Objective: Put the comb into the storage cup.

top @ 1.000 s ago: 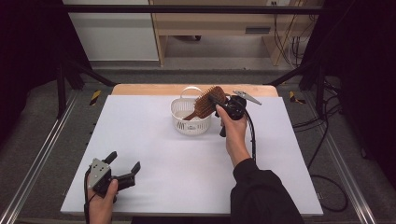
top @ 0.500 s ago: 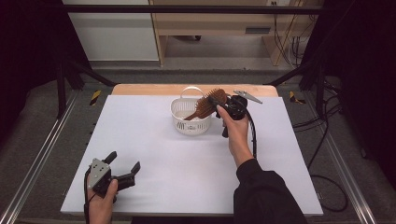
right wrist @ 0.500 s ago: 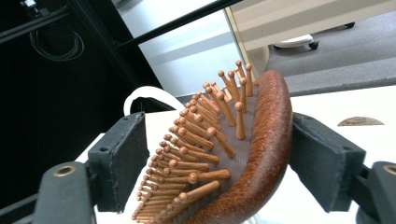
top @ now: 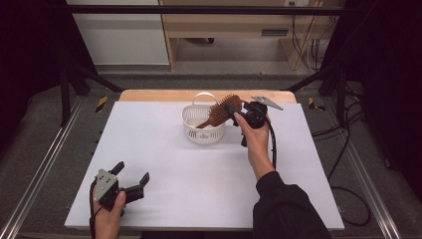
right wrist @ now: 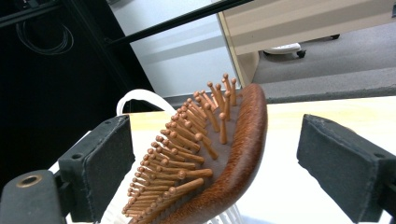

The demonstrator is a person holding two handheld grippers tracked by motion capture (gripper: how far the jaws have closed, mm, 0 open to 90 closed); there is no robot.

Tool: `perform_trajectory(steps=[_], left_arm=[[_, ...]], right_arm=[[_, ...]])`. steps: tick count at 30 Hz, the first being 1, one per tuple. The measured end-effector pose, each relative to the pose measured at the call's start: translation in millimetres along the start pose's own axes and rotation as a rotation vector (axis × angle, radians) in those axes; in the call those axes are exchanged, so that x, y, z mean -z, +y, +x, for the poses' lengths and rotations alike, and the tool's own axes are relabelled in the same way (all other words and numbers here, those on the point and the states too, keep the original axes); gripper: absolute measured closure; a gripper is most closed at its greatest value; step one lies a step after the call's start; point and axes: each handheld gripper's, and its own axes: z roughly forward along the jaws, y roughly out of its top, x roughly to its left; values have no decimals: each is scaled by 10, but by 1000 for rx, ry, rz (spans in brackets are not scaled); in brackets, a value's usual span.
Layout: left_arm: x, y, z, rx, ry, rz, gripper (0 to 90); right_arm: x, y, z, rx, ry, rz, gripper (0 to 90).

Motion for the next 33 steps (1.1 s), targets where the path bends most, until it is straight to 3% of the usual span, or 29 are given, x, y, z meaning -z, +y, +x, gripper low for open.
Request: perform_trajectory(steps=[21, 28, 33], left_arm=[[-2, 1, -2, -2, 8, -8, 18], [20, 14, 8, -27, 23, -25, 17], [34, 20, 12, -37, 21, -34, 13]], right_arm=[[151, 97, -31, 57, -11, -25, 75], [282, 177, -57, 108, -5, -49, 70], [377, 212, -67, 119, -4, -61, 67]])
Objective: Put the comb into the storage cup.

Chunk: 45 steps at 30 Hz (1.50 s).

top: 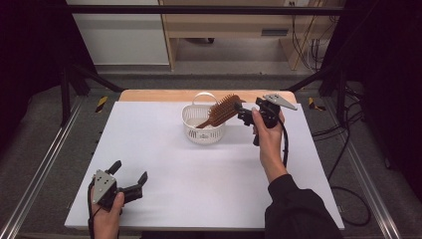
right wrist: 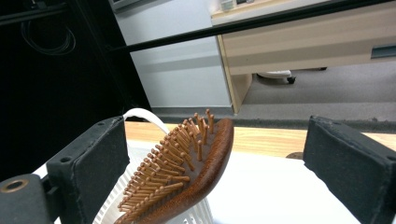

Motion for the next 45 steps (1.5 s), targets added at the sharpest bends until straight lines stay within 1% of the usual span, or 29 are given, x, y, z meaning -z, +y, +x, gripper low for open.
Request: perform_trajectory(steps=[4, 5, 6, 8, 9, 12, 13, 17, 19, 20, 23, 24, 25, 26, 27, 28, 30, 31, 33, 34, 38, 39, 44, 45], left_arm=[[11, 5, 7, -13, -1, -7, 13], [14, 9, 10, -16, 0, -11, 13], [16, 12, 12, -19, 3, -14, 12], [17, 13, 20, -17, 2, -17, 12], [20, 13, 27, -20, 5, -16, 12], [23, 13, 33, -17, 5, -20, 12], [27, 13, 40, -13, 9, -20, 12], [35, 17, 49, -16, 12, -22, 12], [37, 15, 57, -20, 14, -22, 12], [38, 11, 62, -19, 15, -20, 12], [45, 9, 79, -16, 18, -24, 12], [48, 12, 86, -14, 20, -29, 12], [52, 14, 94, -13, 22, -30, 12], [60, 11, 107, -19, 35, -29, 13], [60, 11, 107, -19, 35, -29, 14], [64, 11, 115, -15, 40, -31, 14], [72, 9, 145, 1, 45, -35, 14], [72, 9, 145, 1, 45, -35, 14], [78, 7, 160, 2, 40, -33, 13], [84, 12, 169, 0, 39, -37, 12], [87, 6, 177, 1, 40, -38, 10], [89, 8, 181, 8, 39, -40, 10], [87, 5, 182, 5, 36, -42, 10], [97, 8, 184, 1, 32, -46, 10]], right_arm=[[120, 55, -25, 25, 3, -8, 62], [120, 55, -25, 25, 3, -8, 62], [160, 75, -40, 26, 13, -12, 57], [179, 85, -47, 26, 20, -15, 57], [211, 100, -58, 36, 23, -19, 56], [240, 116, -66, 38, 24, -26, 61], [274, 131, -72, 44, 19, -41, 61], [312, 142, -70, 63, 22, -48, 60], [342, 144, -63, 87, 18, -58, 60], [376, 146, -61, 103, 11, -73, 61], [408, 151, -67, 115, 8, -87, 60], [444, 155, -69, 131, 4, -104, 59], [444, 155, -69, 131, 4, -104, 59], [481, 156, -71, 146, 3, -118, 58], [497, 153, -71, 154, 2, -122, 58], [497, 153, -71, 154, 2, -122, 58], [546, 133, -79, 185, 12, -132, 50], [546, 133, -79, 185, 12, -132, 50], [588, 121, -87, 192, 9, -141, 50], [621, 106, -106, 187, 7, -147, 44], [684, 53, -150, 179, -1, -149, 33], [700, 42, -164, 183, -2, -147, 32], [768, 7, -204, 180, -3, -152, 31], [801, -11, -219, 189, -6, -149, 32]])
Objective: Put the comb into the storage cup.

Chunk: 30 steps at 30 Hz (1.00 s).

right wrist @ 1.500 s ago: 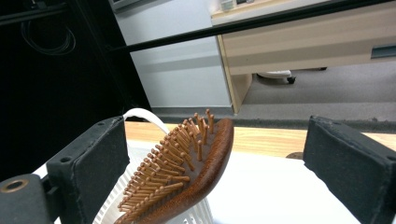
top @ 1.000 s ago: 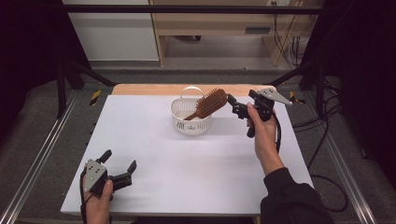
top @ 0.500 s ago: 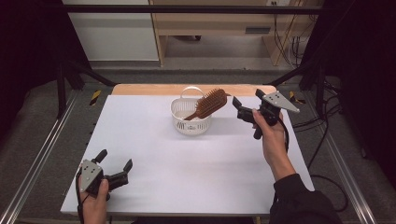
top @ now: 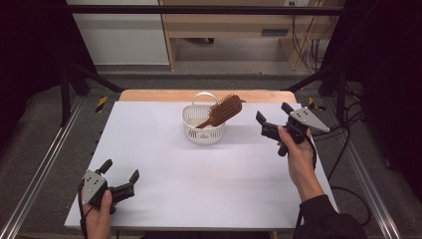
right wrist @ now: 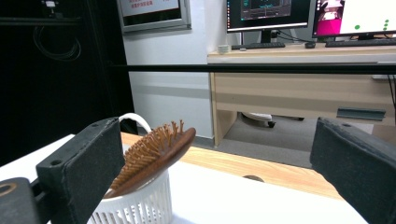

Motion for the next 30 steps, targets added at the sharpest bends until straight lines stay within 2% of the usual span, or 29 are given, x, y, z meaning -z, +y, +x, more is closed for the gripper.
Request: perform_trajectory(steps=[6, 11, 17, 30], left_arm=[[7, 2, 12, 3, -3, -5, 9], [13, 4, 22, 16, -3, -11, 9], [5, -1, 4, 10, -14, -6, 9], [6, -7, 16, 13, -21, -5, 9]], right_arm=[[90, -37, -23, 3, -6, -5, 32], [195, -89, -56, 22, -13, -5, 31], [302, -175, -84, 44, -13, 8, 31], [507, -387, -166, 35, -30, 29, 37]])
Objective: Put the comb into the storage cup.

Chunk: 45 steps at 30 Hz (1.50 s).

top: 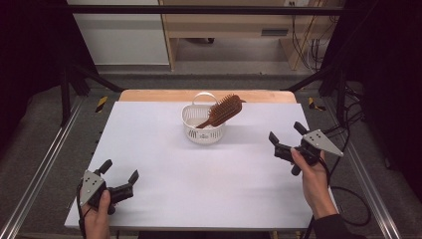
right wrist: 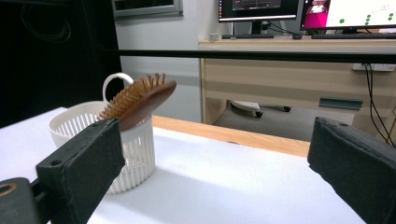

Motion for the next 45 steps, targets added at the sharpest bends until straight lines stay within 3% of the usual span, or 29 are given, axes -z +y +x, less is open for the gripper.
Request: perform_trajectory(steps=[5, 12, 18, 25, 45], left_arm=[[5, 6, -24, -12, -27, -7, 9], [10, 10, -21, -7, -40, -12, 9], [11, 21, -43, 2, -73, -29, 9], [48, 12, -49, 0, -80, -25, 9], [103, 37, -81, -9, -100, -50, 8]], right_arm=[[68, -85, 1, 8, 4, 5, 34], [181, -257, -8, 16, -4, 29, 31], [266, -340, -27, 15, 3, 19, 34], [316, -422, -16, 14, 11, 24, 32], [389, -592, 220, 72, 116, 71, 32]])
